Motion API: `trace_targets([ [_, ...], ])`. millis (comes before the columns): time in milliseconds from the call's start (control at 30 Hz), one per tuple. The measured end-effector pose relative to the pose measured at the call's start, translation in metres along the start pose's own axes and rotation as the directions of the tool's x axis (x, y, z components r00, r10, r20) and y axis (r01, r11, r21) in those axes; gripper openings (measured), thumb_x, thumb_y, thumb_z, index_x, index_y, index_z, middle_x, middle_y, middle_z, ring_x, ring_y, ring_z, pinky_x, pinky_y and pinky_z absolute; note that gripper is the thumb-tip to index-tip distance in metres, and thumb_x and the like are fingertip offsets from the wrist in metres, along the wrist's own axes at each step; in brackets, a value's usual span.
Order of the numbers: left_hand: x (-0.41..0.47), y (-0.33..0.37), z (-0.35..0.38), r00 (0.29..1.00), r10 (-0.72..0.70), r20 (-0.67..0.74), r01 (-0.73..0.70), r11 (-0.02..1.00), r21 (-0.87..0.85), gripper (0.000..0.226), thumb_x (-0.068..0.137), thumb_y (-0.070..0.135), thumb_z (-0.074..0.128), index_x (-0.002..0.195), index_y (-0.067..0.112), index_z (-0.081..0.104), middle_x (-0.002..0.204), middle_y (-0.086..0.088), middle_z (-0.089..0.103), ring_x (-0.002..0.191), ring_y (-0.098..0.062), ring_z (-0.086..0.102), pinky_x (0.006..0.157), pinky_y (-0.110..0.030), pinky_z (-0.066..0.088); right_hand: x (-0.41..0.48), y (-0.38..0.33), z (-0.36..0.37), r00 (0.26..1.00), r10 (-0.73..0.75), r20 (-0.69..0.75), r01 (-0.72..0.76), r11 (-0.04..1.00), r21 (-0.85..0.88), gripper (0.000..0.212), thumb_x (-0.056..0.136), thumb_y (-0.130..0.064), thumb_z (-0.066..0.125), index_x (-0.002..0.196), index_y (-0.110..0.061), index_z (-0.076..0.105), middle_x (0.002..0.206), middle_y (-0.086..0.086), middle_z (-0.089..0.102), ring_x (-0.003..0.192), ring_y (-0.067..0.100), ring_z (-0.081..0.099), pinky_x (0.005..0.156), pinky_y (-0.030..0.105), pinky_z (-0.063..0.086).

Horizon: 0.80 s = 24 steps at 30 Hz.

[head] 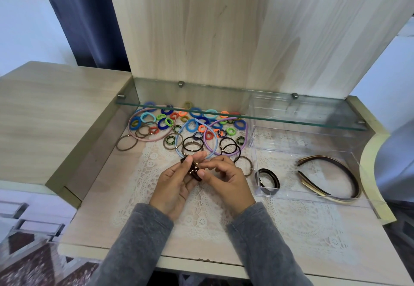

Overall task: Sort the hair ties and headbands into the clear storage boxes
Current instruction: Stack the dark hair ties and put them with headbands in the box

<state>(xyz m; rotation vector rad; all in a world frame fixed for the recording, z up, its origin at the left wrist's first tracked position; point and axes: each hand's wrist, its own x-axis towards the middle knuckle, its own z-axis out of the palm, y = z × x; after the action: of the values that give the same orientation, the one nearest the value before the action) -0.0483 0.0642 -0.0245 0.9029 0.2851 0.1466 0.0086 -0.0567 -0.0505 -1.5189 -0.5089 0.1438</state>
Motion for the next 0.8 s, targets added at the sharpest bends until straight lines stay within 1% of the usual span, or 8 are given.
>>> trace_targets([
  [167, 0.0, 0.001, 0.0, 1.0, -0.003, 0.011, 0.003, 1.0, -0.02, 0.033, 0.086, 0.024, 0.05, 0.107, 0.006, 0.067, 0.112, -0.008, 0.07, 0.101, -0.013, 0.067, 0.075, -0.02, 0.056, 0.0, 0.002, 0.0, 1.0, 0.009, 0.003, -0.009, 0.998, 0.056, 0.019, 0.071, -0.034, 0.078, 0.087, -0.024, 0.077, 0.092, -0.002, 0.059, 0.096, 0.024, 0.057, 0.09, 0.054, 0.047],
  [300, 0.0, 0.001, 0.0, 1.0, 0.001, 0.02, -0.001, 1.0, -0.014, 0.034, 0.086, 0.024, 0.049, 0.11, 0.007, 0.066, 0.11, -0.007, 0.071, 0.1, -0.014, 0.067, 0.081, -0.022, 0.056, -0.001, 0.001, 0.001, 1.0, 0.023, -0.006, -0.023, 0.999, 0.04, 0.016, 0.071, -0.034, 0.077, 0.084, -0.024, 0.077, 0.093, -0.002, 0.06, 0.099, 0.029, 0.058, 0.09, 0.058, 0.046],
  [367, 0.0, 0.002, 0.0, 1.0, -0.002, 0.019, 0.003, 1.0, -0.025, 0.035, 0.086, 0.025, 0.049, 0.11, 0.006, 0.065, 0.112, -0.008, 0.07, 0.101, -0.014, 0.067, 0.08, -0.022, 0.056, -0.001, 0.001, 0.001, 1.0, 0.027, -0.005, -0.027, 0.999, 0.029, 0.016, 0.072, -0.032, 0.075, 0.085, -0.023, 0.077, 0.093, -0.003, 0.061, 0.099, 0.026, 0.059, 0.092, 0.054, 0.046],
  [467, 0.0, 0.003, -0.001, 0.999, -0.029, 0.016, 0.03, 0.997, -0.076, 0.039, 0.086, 0.029, 0.049, 0.112, 0.004, 0.065, 0.118, -0.011, 0.067, 0.104, -0.016, 0.066, 0.08, -0.023, 0.056, 0.0, -0.001, -0.001, 1.0, 0.001, 0.014, -0.001, 1.0, -0.017, 0.017, 0.076, -0.027, 0.068, 0.091, -0.023, 0.076, 0.095, -0.004, 0.06, 0.095, 0.016, 0.056, 0.09, 0.037, 0.044],
  [500, 0.0, 0.004, -0.001, 0.999, -0.047, 0.021, 0.049, 0.994, -0.102, 0.042, 0.087, 0.032, 0.048, 0.112, 0.004, 0.066, 0.12, -0.012, 0.066, 0.105, -0.016, 0.066, 0.08, -0.024, 0.056, 0.0, -0.002, -0.001, 1.0, -0.002, 0.018, 0.002, 1.0, -0.026, 0.018, 0.076, -0.026, 0.067, 0.092, -0.025, 0.075, 0.095, -0.005, 0.058, 0.095, 0.015, 0.055, 0.09, 0.036, 0.043],
  [567, -0.001, 0.007, -0.001, 0.996, -0.086, 0.032, 0.09, 0.984, -0.157, 0.046, 0.088, 0.037, 0.045, 0.106, 0.004, 0.072, 0.119, -0.014, 0.066, 0.105, -0.018, 0.066, 0.081, -0.025, 0.057, 0.0, -0.002, 0.003, 1.0, 0.002, 0.015, -0.001, 0.999, -0.038, 0.017, 0.072, -0.028, 0.066, 0.086, -0.031, 0.074, 0.095, -0.006, 0.054, 0.099, 0.019, 0.054, 0.095, 0.042, 0.044],
  [667, 0.001, 0.008, -0.002, 0.993, -0.114, 0.036, 0.119, 0.97, -0.211, 0.051, 0.087, 0.04, 0.043, 0.099, 0.002, 0.075, 0.117, -0.017, 0.067, 0.103, -0.022, 0.067, 0.087, -0.028, 0.055, 0.0, 0.0, 0.007, 0.999, -0.03, 0.015, 0.032, 0.984, -0.173, 0.015, 0.068, -0.032, 0.063, 0.081, -0.031, 0.07, 0.096, 0.001, 0.051, 0.104, 0.026, 0.05, 0.099, 0.044, 0.04],
  [800, 0.004, 0.01, -0.004, 0.994, -0.106, 0.036, 0.111, 0.971, -0.213, 0.059, 0.086, 0.044, 0.042, 0.111, -0.003, 0.068, 0.119, -0.019, 0.065, 0.106, -0.023, 0.066, 0.093, -0.03, 0.049, 0.001, -0.008, 0.009, 0.996, 0.035, 0.077, -0.014, 0.966, -0.258, 0.022, 0.065, -0.037, 0.061, 0.083, -0.026, 0.07, 0.094, -0.001, 0.047, 0.102, 0.021, 0.045, 0.094, 0.022, 0.036],
])
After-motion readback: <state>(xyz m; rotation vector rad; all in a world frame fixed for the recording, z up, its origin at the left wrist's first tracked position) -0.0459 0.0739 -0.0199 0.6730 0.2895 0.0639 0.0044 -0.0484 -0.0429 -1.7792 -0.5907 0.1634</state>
